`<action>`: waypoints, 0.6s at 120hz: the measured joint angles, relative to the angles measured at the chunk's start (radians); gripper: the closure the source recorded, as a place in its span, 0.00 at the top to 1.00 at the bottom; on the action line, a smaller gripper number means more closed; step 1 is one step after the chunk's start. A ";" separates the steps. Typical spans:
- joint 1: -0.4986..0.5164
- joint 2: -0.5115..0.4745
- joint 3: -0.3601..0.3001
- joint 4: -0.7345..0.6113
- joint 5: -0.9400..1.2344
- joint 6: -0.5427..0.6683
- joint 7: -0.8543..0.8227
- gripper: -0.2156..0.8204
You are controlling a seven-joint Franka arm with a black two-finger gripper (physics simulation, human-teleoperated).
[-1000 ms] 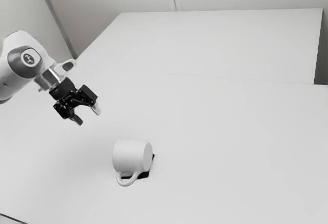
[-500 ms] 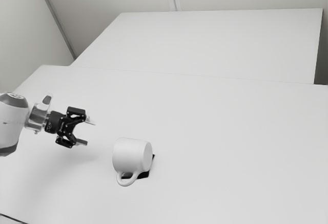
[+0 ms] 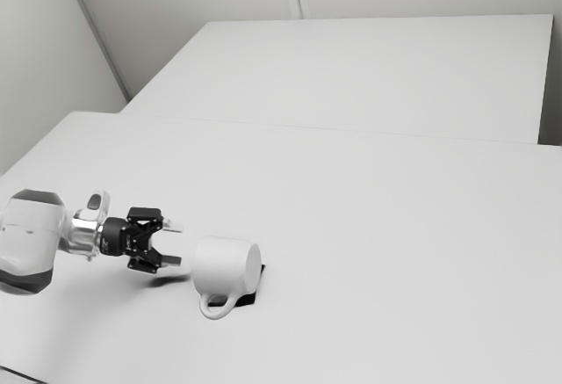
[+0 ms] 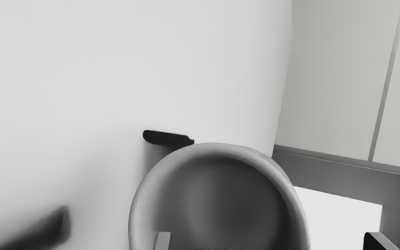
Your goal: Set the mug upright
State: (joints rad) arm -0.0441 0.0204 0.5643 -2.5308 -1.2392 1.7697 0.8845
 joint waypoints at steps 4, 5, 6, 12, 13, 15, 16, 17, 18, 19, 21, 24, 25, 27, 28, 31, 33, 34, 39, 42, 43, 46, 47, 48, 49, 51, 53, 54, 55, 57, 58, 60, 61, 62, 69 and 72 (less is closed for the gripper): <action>0.002 0.002 0.000 0.000 -0.003 -0.009 0.015 0.79; 0.003 0.003 0.000 0.000 -0.004 -0.011 0.018 0.79; 0.004 0.005 0.000 0.000 -0.005 -0.013 0.022 0.79; 0.009 0.016 0.000 0.000 -0.008 -0.023 0.042 0.79; 0.010 0.018 -0.001 0.000 -0.008 -0.024 0.045 0.79; 0.012 0.023 -0.001 -0.001 -0.009 -0.027 0.052 0.79; 0.013 0.025 -0.001 -0.001 -0.009 -0.028 0.055 0.79; 0.014 0.027 -0.001 -0.001 -0.010 -0.029 0.058 0.79; 0.015 0.029 -0.001 -0.001 -0.010 -0.031 0.061 0.79; 0.016 0.030 -0.002 -0.001 -0.010 -0.032 0.063 0.79; 0.018 0.033 -0.002 -0.001 -0.011 -0.034 0.069 0.79; 0.020 0.037 -0.004 -0.001 -0.013 -0.037 0.077 0.79; 0.021 0.038 -0.004 -0.001 -0.014 -0.038 0.080 0.79; 0.021 0.040 -0.005 -0.001 -0.016 -0.039 0.085 0.79; 0.022 0.041 -0.006 -0.001 -0.017 -0.040 0.088 0.79; 0.023 0.045 -0.011 0.000 -0.022 -0.041 0.095 0.79; 0.024 0.048 -0.014 0.000 -0.026 -0.042 0.100 0.79; 0.024 0.049 -0.016 0.000 -0.029 -0.042 0.102 0.79; 0.023 0.056 -0.028 0.000 -0.041 -0.044 0.113 0.79; 0.021 0.059 -0.034 0.000 -0.047 -0.044 0.119 0.79; 0.019 0.060 -0.036 0.000 -0.049 -0.044 0.121 0.79; 0.017 0.062 -0.042 0.000 -0.055 -0.045 0.126 0.79; 0.016 0.063 -0.043 0.001 -0.056 -0.045 0.128 0.79; 0.015 0.063 -0.044 0.001 -0.058 -0.045 0.130 0.79; 0.014 0.064 -0.045 0.001 -0.059 -0.045 0.131 0.79; 0.013 0.064 -0.048 0.001 -0.062 -0.046 0.135 0.79; 0.013 0.065 -0.050 0.001 -0.064 -0.046 0.138 0.79; 0.013 0.065 -0.051 0.001 -0.065 -0.046 0.140 0.79; 0.013 0.065 -0.052 0.001 -0.066 -0.046 0.141 0.79; 0.013 0.065 -0.054 0.001 -0.069 -0.046 0.144 0.79; 0.014 0.066 -0.056 0.001 -0.071 -0.046 0.146 0.79; 0.015 0.066 -0.060 0.001 -0.073 -0.047 0.148 0.79; 0.015 0.066 -0.062 0.001 -0.075 -0.047 0.150 0.79; 0.016 0.066 -0.063 0.001 -0.076 -0.047 0.151 0.79; 0.016 0.070 -0.079 0.001 -0.086 -0.047 0.159 0.79; 0.017 0.071 -0.088 0.001 -0.091 -0.046 0.161 0.79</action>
State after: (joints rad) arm -0.0271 0.0909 0.4767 -2.5298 -1.3301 1.7233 1.0459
